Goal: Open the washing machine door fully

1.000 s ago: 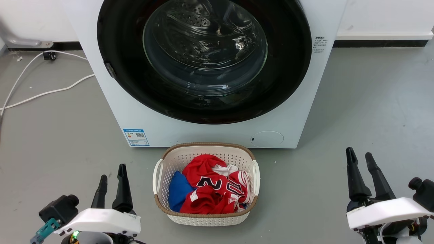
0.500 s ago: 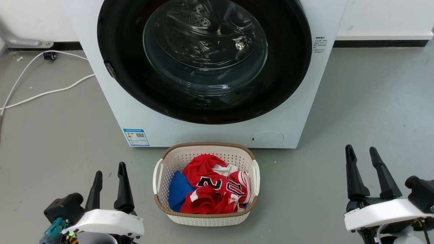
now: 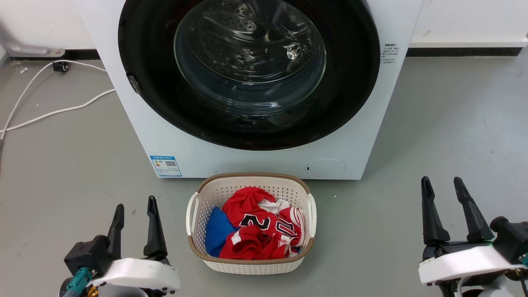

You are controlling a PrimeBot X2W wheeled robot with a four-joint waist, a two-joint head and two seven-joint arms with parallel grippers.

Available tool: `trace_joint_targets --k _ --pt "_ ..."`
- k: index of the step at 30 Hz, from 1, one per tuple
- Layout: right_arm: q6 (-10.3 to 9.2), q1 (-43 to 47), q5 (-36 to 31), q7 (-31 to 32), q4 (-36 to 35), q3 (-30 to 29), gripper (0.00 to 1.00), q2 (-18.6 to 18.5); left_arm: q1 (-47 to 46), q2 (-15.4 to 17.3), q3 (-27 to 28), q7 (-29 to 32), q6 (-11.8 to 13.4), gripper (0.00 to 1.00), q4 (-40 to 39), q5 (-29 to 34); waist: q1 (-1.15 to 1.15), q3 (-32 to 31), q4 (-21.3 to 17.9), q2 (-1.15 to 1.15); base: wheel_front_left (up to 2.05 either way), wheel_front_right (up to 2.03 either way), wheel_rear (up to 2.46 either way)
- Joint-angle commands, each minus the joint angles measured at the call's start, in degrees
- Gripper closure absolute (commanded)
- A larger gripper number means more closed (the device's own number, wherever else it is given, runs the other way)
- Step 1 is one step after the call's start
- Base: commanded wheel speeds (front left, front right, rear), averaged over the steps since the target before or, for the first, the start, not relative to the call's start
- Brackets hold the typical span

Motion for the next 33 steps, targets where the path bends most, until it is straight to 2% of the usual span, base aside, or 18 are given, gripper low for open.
trace_joint_targets --k 1,15,33 --pt "0.12 -0.2 -1.6 -0.6 -0.8 -0.2 0.0 -0.1 0.2 0.3 -0.1 -0.7 0.0 0.0 -0.8 1.9 0.0 0.0 0.0 0.0 0.0 0.0 0.0" --pt "0.12 0.9 -7.2 -2.6 -2.4 -0.4 0.0 -0.1 1.2 -0.3 -0.3 -2.6 -1.1 0.0 -2.0 10.1 0.0 0.2 0.0 0.0 0.0 0.0 0.0" --pt "0.07 1.5 -10.7 -4.6 -4.0 -0.5 0.0 -0.1 2.1 -1.9 1.3 -4.8 -4.2 0.0 -1.5 17.0 0.0 0.5 0.1 0.0 0.0 0.0 0.0"
